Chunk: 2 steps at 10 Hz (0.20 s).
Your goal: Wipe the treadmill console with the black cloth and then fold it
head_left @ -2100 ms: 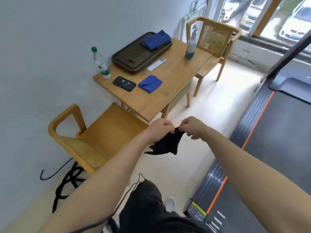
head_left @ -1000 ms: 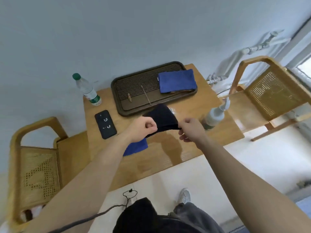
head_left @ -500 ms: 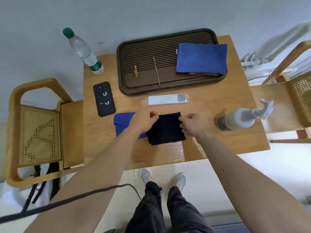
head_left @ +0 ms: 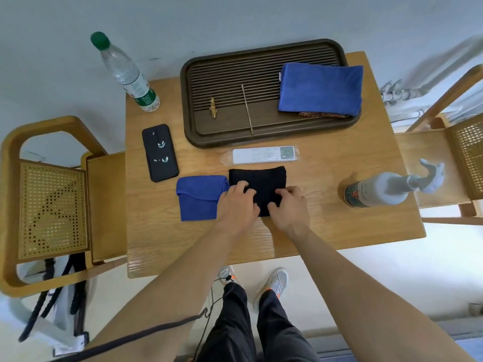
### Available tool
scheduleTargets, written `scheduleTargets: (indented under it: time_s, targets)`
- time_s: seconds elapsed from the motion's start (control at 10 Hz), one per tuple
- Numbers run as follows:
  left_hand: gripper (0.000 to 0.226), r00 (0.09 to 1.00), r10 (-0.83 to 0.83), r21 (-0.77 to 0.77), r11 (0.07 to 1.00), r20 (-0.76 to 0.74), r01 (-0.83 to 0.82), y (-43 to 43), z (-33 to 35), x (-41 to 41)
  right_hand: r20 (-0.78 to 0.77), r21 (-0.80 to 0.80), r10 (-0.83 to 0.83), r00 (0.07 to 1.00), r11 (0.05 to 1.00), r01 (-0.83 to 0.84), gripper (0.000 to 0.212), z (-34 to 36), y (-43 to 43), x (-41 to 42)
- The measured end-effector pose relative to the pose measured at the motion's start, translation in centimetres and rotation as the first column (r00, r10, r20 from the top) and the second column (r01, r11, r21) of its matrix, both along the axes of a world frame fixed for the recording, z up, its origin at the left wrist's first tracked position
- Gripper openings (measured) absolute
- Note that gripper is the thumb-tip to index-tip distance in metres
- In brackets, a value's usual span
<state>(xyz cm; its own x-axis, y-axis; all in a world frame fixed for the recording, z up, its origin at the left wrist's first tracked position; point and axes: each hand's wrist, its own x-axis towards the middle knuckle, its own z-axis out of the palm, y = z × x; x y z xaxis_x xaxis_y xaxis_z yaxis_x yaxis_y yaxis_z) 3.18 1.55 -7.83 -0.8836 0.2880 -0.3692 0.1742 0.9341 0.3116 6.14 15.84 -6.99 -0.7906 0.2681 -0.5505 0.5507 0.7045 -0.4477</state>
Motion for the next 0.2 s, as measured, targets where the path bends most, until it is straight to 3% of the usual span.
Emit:
scheduleTargets:
  time_s: [0.2]
  targets:
    - [0.044,0.990,-0.011,0.043,0.999,0.139,0.005,-0.8,2.2,-2.0,0.103,0.118,0.076,0.992,0.989,-0.088,0.045,2.3,0.9,-2.4]
